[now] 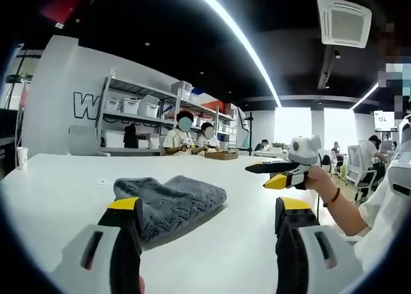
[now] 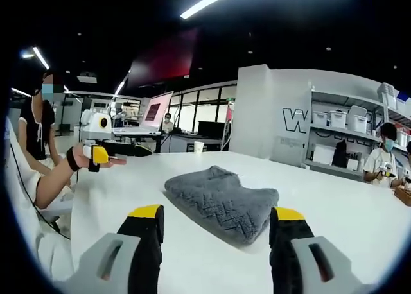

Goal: Open the folded towel by lifting each exposed corner and separating the folded layers until the towel lies flat within the target outline without major curled edges

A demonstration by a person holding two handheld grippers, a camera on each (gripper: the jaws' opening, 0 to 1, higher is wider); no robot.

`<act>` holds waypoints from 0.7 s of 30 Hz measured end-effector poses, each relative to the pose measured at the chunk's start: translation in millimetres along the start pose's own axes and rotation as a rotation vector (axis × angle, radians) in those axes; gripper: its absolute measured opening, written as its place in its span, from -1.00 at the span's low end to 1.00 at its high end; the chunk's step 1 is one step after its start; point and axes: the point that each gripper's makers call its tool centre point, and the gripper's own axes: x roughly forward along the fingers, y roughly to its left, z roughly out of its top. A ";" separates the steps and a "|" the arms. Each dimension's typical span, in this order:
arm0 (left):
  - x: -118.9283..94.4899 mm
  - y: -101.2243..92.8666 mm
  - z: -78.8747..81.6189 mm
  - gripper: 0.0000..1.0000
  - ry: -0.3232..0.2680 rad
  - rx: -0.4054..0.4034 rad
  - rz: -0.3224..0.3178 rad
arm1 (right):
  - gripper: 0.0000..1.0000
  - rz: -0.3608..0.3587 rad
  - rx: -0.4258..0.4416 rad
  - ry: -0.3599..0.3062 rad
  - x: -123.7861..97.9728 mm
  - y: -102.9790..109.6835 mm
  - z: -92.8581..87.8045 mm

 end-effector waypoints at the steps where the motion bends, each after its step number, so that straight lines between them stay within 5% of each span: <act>1: 1.5 0.3 0.5 0.67 0.001 0.000 -0.001 | 0.30 0.001 -0.004 -0.003 0.5 0.0 0.7; 21: 16.0 5.1 12.3 0.65 0.024 -0.006 -0.005 | 0.30 0.003 -0.011 0.001 12.3 -2.9 12.6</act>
